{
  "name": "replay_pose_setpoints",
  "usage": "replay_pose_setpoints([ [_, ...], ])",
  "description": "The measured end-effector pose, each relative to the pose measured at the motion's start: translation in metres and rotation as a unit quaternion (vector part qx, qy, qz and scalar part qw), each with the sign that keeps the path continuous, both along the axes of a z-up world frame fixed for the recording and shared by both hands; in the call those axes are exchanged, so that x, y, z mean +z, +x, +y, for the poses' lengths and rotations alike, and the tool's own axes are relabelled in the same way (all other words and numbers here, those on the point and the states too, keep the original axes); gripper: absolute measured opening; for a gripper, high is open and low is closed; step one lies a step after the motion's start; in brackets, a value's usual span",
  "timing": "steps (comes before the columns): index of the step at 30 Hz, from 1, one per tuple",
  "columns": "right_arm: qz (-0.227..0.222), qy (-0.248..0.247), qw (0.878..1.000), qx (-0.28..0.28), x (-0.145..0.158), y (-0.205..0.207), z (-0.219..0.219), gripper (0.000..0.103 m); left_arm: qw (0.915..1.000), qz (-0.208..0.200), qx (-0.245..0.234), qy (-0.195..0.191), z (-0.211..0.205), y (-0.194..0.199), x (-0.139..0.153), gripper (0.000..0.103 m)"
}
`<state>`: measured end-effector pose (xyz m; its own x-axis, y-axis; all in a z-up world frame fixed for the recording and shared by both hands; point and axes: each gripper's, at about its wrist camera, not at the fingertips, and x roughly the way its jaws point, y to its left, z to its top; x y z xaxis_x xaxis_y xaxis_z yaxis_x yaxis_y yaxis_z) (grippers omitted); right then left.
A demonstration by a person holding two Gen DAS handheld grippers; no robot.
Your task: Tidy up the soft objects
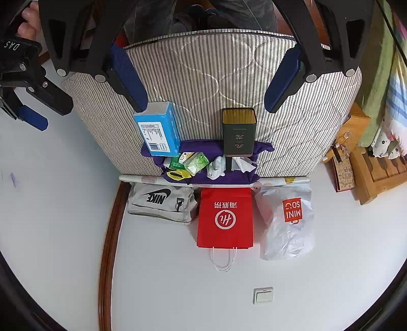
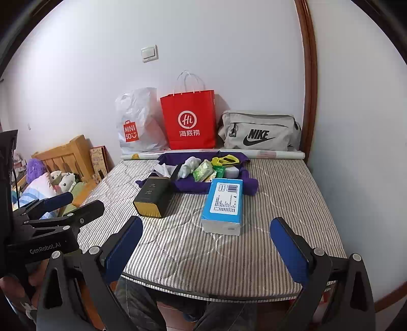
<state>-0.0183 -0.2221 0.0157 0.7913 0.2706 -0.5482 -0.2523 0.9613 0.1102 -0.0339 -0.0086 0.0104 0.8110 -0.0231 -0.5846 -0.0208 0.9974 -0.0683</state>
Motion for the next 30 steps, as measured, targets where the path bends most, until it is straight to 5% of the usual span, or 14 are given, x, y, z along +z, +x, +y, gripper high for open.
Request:
replay_pose_setpoints([
  [30,-0.002,-0.002,1.000,0.004,0.0002,-0.0034,0.0040,0.099,1.0000,-0.005,0.002,0.002,-0.0005,-0.0073,0.0011,0.093],
])
